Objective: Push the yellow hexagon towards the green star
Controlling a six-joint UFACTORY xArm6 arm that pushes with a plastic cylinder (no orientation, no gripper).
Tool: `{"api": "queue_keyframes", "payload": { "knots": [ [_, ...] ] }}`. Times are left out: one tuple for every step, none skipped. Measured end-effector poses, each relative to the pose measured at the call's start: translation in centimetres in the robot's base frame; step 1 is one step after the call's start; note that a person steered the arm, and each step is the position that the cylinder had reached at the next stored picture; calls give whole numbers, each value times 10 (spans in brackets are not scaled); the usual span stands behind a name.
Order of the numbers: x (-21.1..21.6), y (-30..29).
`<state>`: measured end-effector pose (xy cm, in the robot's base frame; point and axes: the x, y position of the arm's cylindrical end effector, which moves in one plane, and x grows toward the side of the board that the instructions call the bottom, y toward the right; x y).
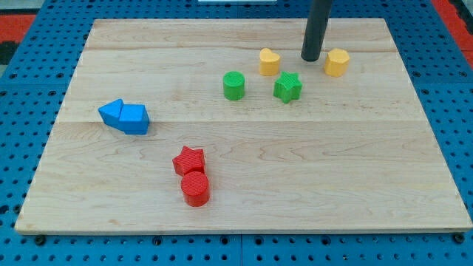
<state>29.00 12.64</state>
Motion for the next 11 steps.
{"api": "queue_keyframes", "payload": {
  "knots": [
    [9,37],
    [25,41],
    [59,62],
    [28,54],
    [21,78],
    [62,106],
    [83,104],
    [89,194],
    [139,174],
    [128,109],
    [105,93]
  ]
}}
